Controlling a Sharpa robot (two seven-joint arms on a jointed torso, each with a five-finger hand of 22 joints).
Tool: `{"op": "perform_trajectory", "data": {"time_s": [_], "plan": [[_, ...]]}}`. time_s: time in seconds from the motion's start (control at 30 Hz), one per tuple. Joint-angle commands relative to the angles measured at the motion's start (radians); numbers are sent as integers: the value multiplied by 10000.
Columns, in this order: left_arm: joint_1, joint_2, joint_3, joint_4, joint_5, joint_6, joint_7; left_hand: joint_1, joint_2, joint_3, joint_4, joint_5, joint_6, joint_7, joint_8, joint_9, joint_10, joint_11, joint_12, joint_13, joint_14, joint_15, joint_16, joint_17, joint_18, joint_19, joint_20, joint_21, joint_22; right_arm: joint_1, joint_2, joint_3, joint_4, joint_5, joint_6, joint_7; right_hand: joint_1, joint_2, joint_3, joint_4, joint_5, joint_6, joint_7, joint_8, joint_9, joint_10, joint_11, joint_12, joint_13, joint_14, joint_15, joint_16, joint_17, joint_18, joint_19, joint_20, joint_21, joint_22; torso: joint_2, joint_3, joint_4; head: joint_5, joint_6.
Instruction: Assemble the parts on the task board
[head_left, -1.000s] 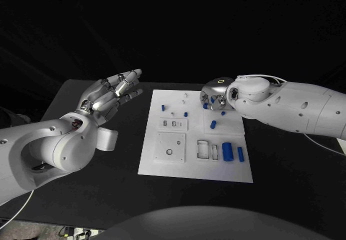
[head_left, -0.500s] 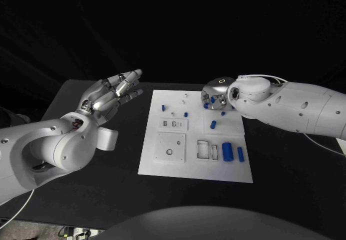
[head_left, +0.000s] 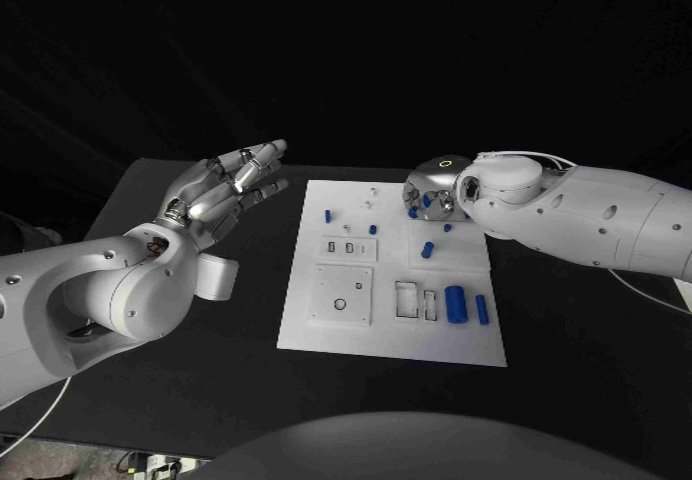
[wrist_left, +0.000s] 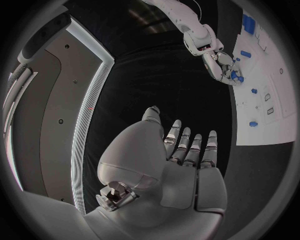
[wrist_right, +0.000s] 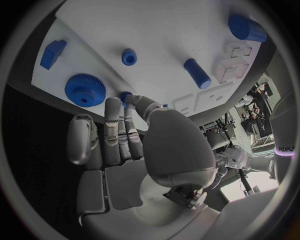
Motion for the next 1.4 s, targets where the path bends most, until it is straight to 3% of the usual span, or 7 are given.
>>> {"op": "perform_trajectory", "data": {"time_s": [0.03, 0.57, 1.0, 1.4], "plan": [[10, 34, 5, -17, -64, 209, 13, 94, -8, 14, -19, 61, 68, -3, 59, 8, -20, 85, 52, 13, -7, 81, 62, 18, -202, 55, -5, 41, 13, -37, 30, -13, -30, -19, 87, 78, -71, -22, 39, -12, 43, -65, 8, -39, -15, 4, 35, -47, -11, -82, 8, -55, -46, -18, -49, -27, -56, 535, -5, -7, -3, -12, 1], [9, 6, 3, -43, -64, 264, -33, 94, 40, 21, -7, 74, 202, 60, 120, 21, 35, 156, 141, 22, 30, 119, 140, 25, -258, 87, -5, 71, 23, -54, -53, -10, 96, 96, -567, 269, -133, -8, 30, -2, 456, 483, 8, 160, 171, 646, -15, -166, -107, 9, -27, -64, -56, -39, 52, -38, -39, 647, -7, -6, 6, 46, 1], [10, -100, 4, 15, -64, 250, -48, 87, 62, 15, -6, 86, 509, 106, 231, 55, 85, 200, 193, 25, 53, 145, 193, 28, -303, 114, -6, 96, 30, 278, -87, 9, 315, 213, -758, 227, -225, -44, 3, 52, 544, 591, 3, 171, 218, 848, -14, -311, -196, 3, -36, -196, -217, -32, 49, -53, -81, 645, 30, -4, 17, 68, 1], [11, -56, 7, 4, -64, 286, -33, 92, 63, 12, -10, 88, 581, 122, 268, 64, 103, 216, 208, 26, 63, 154, 218, 30, -321, 121, -6, 103, 31, 437, 503, 58, -184, 254, -619, 193, -244, -50, 2, 64, 570, 590, 4, 159, 223, 886, -8, -351, -218, 18, -36, -221, -254, -29, 47, -60, -92, 642, 141, 4, 60, 2, 1]]}}
